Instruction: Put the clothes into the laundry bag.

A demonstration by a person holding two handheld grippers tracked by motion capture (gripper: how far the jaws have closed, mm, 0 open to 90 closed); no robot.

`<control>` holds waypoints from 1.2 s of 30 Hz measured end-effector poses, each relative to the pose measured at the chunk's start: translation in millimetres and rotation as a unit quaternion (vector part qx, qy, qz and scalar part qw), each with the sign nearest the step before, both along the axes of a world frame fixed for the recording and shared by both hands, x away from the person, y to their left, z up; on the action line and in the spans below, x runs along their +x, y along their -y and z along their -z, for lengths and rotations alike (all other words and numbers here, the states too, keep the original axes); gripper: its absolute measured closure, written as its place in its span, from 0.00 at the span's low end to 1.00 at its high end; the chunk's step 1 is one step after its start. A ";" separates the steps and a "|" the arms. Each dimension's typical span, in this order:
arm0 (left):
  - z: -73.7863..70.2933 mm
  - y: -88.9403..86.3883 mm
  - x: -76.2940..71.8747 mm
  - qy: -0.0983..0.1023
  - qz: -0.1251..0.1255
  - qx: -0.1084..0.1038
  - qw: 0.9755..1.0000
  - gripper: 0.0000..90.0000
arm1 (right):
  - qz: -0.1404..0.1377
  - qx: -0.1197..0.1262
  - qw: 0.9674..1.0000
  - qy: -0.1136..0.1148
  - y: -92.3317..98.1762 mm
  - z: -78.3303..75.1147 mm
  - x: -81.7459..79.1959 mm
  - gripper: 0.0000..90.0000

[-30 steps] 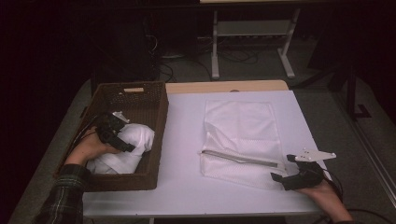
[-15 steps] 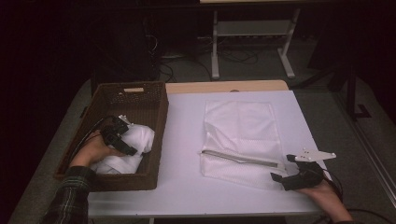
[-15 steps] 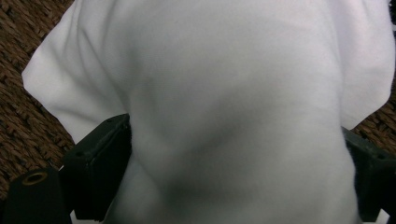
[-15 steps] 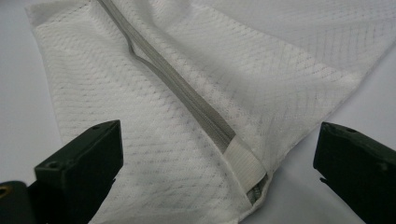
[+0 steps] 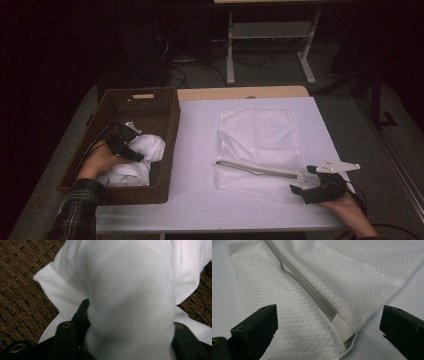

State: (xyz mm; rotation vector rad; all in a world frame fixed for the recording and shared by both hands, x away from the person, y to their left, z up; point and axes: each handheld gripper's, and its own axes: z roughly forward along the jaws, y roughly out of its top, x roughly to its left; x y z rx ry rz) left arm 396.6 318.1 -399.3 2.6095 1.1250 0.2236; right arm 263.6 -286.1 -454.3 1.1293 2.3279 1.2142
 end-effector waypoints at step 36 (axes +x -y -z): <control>-80.2 -7.6 -10.0 0.030 -0.026 -0.089 0.995 0.61 | 0.002 0.007 1.000 -0.003 0.9 0.4 1.1 0.01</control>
